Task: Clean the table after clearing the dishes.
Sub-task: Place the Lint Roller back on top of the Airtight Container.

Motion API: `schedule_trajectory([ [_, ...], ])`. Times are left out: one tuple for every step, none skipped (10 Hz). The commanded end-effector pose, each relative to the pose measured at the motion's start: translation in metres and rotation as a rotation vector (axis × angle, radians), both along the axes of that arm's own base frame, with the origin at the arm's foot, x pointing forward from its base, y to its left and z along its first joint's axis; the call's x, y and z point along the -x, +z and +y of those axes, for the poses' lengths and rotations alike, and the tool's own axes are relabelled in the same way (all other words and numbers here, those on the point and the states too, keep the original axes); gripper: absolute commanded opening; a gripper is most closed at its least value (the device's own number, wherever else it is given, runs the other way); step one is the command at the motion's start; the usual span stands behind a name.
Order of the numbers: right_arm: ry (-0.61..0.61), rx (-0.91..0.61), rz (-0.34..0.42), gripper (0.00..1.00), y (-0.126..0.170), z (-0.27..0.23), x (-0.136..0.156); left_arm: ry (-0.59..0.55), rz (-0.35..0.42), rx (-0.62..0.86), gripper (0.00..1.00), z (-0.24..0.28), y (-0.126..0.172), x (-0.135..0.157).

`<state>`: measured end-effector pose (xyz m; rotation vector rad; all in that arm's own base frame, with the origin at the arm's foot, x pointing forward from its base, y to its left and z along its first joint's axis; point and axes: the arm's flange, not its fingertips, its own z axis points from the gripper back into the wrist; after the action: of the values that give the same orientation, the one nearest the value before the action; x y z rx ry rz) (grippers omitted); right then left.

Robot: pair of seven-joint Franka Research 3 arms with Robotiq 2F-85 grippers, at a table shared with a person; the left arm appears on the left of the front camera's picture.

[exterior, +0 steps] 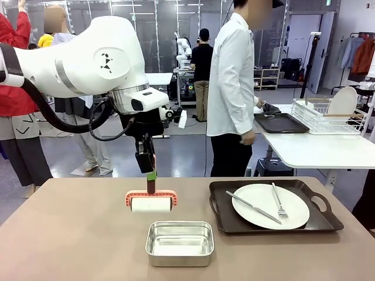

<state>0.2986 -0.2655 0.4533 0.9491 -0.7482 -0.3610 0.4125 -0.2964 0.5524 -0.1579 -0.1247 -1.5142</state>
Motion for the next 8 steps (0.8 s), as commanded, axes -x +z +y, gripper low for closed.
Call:
schedule_trajectory([
  [0.003,0.002,-0.029,1.00,-0.001,0.000,0.002,-0.014,0.004,0.000,0.22,0.010,-0.002,-0.004],
  [0.003,0.002,-0.029,1.00,-0.001,0.000,0.002,-0.014,0.004,0.000,0.22,0.010,-0.002,-0.004],
  [0.003,0.002,-0.029,1.00,-0.001,0.000,0.002,-0.014,0.004,0.000,0.22,0.010,-0.002,-0.004],
  [0.003,0.002,-0.029,1.00,-0.001,0.000,0.002,0.000,0.004,-0.002,0.22,0.004,-0.003,-0.004],
  [0.003,0.002,-0.029,1.00,-0.001,0.000,0.002,-0.075,-0.002,-0.012,0.22,-0.016,-0.010,-0.003],
  [0.003,0.002,-0.029,1.00,-0.001,0.000,0.002,-0.117,0.031,0.003,0.22,-0.033,-0.019,-0.003],
  [0.003,0.002,-0.029,1.00,-0.001,0.000,0.002,-0.146,0.051,-0.009,0.22,-0.050,-0.031,-0.003],
  [0.003,0.002,-0.029,1.00,-0.001,0.000,0.002,-0.162,0.083,-0.014,0.22,-0.065,-0.044,-0.003],
])
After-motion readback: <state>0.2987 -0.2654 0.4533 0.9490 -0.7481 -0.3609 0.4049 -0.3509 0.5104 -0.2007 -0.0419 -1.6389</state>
